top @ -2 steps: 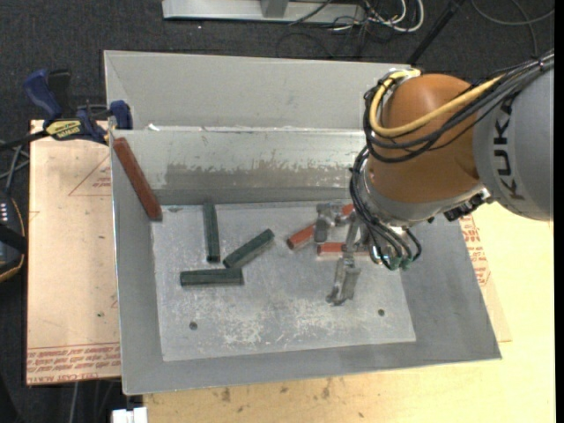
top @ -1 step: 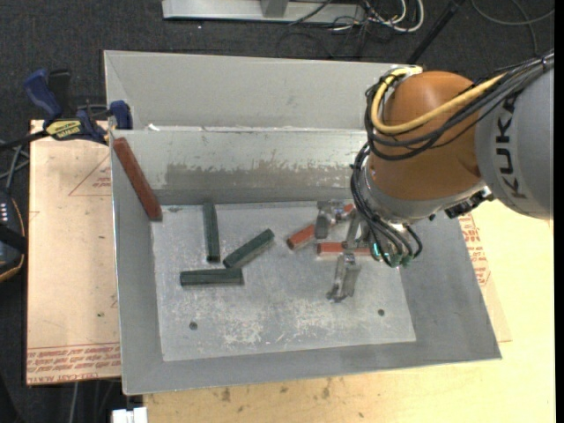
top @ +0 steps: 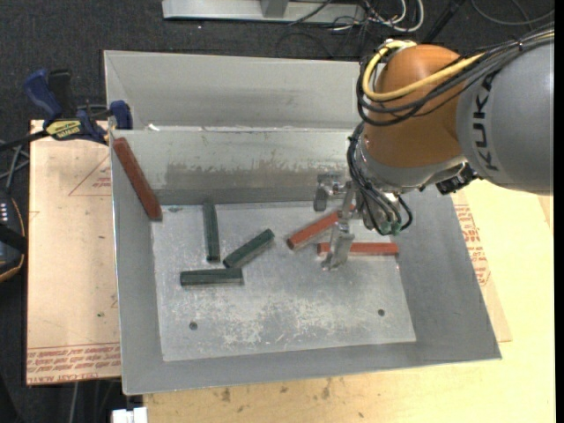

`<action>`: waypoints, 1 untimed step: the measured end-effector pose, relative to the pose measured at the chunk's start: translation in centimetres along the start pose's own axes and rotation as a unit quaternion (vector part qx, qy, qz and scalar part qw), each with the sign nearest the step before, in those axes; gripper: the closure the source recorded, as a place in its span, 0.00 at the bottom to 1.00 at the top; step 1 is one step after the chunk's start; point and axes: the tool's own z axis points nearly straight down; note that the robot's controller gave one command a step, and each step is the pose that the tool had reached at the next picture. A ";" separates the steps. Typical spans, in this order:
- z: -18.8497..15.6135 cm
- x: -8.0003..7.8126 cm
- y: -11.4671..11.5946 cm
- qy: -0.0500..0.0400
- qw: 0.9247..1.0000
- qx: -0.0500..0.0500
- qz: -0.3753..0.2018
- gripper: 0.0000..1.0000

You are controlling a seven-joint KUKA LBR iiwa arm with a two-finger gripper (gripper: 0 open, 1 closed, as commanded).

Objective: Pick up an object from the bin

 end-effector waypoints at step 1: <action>5.5 -2.0 -2.2 -0.001 1.000 0.000 -0.003 0.00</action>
Offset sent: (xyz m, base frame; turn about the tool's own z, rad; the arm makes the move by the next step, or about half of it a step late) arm 0.0567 -0.0141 -0.1393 0.1515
